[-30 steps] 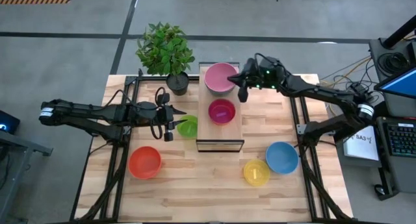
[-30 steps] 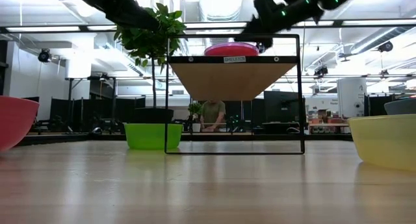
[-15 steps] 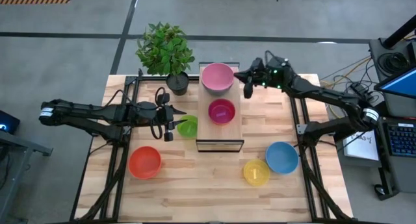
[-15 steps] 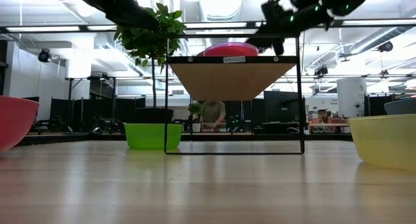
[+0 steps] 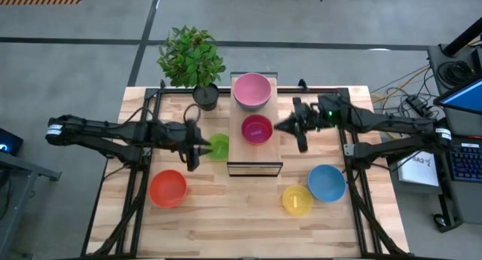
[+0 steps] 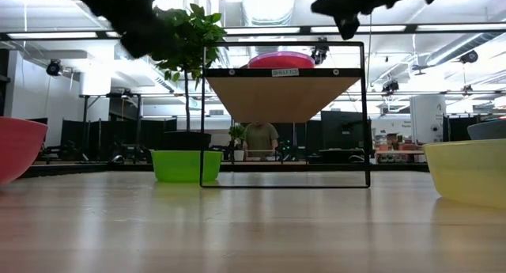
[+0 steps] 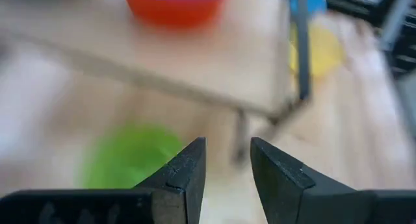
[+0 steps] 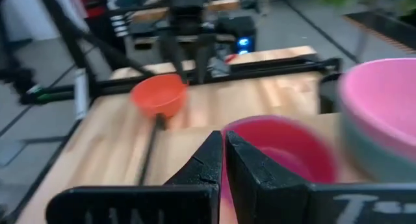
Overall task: Place and stack bowls onto a shelf
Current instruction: Stack the green transparent bowl into the purple transparent bowl on the shelf
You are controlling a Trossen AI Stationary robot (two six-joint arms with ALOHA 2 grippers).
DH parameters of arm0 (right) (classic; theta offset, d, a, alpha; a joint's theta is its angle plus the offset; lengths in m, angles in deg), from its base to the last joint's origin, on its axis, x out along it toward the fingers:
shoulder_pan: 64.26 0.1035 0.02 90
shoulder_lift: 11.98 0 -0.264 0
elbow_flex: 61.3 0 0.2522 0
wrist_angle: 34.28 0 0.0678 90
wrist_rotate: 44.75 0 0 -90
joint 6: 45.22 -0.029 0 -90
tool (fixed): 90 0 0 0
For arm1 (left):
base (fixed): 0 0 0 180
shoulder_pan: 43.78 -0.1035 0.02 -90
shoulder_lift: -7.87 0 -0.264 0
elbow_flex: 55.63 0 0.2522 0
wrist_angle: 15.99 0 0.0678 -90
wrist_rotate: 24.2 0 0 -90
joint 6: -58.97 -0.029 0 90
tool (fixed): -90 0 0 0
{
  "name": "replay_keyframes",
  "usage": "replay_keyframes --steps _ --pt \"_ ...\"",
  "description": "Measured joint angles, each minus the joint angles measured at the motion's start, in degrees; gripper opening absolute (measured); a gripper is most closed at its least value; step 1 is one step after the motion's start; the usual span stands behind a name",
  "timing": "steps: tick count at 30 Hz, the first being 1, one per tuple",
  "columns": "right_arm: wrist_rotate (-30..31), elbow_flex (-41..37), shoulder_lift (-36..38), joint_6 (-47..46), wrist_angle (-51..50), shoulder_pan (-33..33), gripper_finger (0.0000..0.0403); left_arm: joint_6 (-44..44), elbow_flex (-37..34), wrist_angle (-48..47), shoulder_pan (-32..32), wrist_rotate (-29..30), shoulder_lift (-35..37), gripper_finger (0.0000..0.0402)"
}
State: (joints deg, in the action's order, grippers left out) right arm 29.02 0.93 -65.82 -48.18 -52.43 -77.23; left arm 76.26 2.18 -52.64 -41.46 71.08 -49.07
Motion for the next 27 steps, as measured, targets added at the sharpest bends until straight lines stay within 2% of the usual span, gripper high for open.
replay_keyframes --steps 4,6,10,14,20,24,27 --pt "1.60 -1.74 0.91 0.31 0.22 6.62 0.0009 14.42 0.00 -5.30 2.51 -10.41 -1.83 0.0101" --pt "2.34 -2.32 0.87 0.83 0.23 9.62 0.0009 21.16 0.29 -7.57 4.75 -13.54 -3.15 0.0096" --pt "6.32 -2.87 0.45 1.03 0.43 14.77 0.0009 32.34 3.58 -13.06 10.17 -15.48 -6.55 0.0086" --pt "9.55 -3.24 -0.22 0.99 0.52 19.17 0.0009 37.99 7.98 -18.71 15.67 -13.77 -10.98 0.0083" --pt "15.86 -3.43 -1.71 -5.96 -0.20 24.13 0.0009 38.32 12.23 -22.84 20.31 -13.32 -17.75 0.0082" --pt "16.28 -3.31 -2.34 -13.52 -1.43 26.93 0.0009 34.74 13.82 -23.55 20.79 -12.84 -20.99 0.0082" --pt "16.11 -3.15 -2.74 -16.40 -1.65 29.58 0.0009 29.28 14.65 -23.50 20.90 -10.18 -22.58 0.0082"
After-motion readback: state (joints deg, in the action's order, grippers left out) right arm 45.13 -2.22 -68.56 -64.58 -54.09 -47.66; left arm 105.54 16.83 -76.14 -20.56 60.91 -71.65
